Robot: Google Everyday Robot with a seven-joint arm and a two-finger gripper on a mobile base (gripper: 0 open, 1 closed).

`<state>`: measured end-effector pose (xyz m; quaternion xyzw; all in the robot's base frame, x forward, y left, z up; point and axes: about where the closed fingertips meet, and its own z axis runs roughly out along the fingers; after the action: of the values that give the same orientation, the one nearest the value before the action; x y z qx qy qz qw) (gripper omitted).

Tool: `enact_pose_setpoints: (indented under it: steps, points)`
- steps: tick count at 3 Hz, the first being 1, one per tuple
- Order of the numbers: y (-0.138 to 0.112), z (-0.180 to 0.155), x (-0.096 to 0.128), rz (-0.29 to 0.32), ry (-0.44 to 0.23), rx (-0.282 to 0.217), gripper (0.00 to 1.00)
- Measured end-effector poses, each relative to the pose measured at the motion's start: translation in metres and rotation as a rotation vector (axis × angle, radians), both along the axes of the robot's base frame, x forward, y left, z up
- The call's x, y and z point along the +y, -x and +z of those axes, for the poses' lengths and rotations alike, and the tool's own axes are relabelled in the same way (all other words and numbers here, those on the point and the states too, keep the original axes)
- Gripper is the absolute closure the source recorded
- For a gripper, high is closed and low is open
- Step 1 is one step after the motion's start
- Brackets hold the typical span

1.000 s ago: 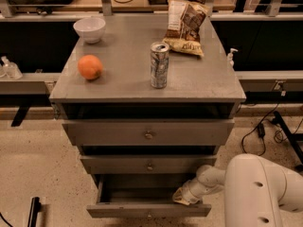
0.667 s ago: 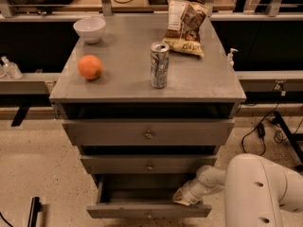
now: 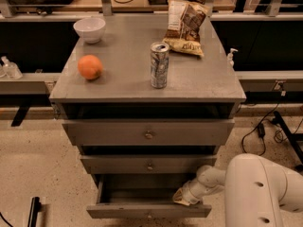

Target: Open bottom drawer

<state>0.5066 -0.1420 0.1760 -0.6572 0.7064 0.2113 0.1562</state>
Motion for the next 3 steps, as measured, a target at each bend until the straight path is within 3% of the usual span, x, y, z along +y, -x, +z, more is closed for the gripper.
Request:
enact_pose_setpoints:
  steps: [3]
  points:
    - [0.0001,0.0,0.0,0.0,0.0,0.0,1.0]
